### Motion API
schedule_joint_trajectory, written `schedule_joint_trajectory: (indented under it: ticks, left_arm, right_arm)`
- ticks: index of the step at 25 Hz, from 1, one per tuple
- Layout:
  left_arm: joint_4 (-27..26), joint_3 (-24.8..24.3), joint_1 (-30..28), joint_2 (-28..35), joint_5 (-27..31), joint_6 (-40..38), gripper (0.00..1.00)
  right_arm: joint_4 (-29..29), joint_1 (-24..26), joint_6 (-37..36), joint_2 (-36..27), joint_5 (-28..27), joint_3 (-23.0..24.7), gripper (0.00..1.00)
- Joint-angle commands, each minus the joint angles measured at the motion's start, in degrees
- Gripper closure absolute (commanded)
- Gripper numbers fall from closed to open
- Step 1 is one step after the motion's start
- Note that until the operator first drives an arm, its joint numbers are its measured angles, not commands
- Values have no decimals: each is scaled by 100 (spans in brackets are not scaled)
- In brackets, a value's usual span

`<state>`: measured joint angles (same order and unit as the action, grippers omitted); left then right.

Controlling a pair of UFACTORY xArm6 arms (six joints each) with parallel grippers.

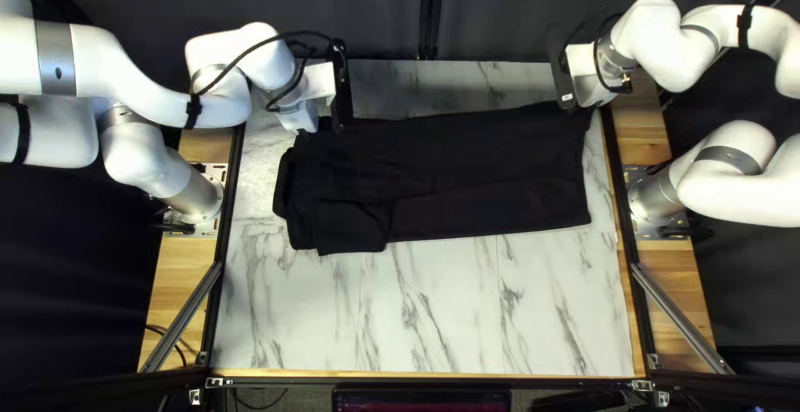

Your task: Fold t-shirt

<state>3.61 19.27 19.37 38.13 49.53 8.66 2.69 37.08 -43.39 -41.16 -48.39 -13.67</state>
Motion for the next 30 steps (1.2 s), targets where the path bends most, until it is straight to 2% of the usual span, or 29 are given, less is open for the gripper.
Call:
schedule_joint_trajectory:
  ticks: [1, 8, 17, 30]
  left_arm:
    - [47, -195, -137, 146, 12, -184, 98]
    - [54, -463, -104, 7, -170, -169, 98]
    - [38, -429, -402, -437, -510, -292, 97]
    - [13, -597, -593, -549, -652, -437, 97]
  right_arm:
    - [103, -553, 568, -161, 14, 176, 100]
    - [187, -1196, 1187, -295, 76, 469, 100]
    - [163, -1546, 1550, -638, 56, 915, 100]
    - [-106, -1505, 1326, 433, 1070, 1052, 100]
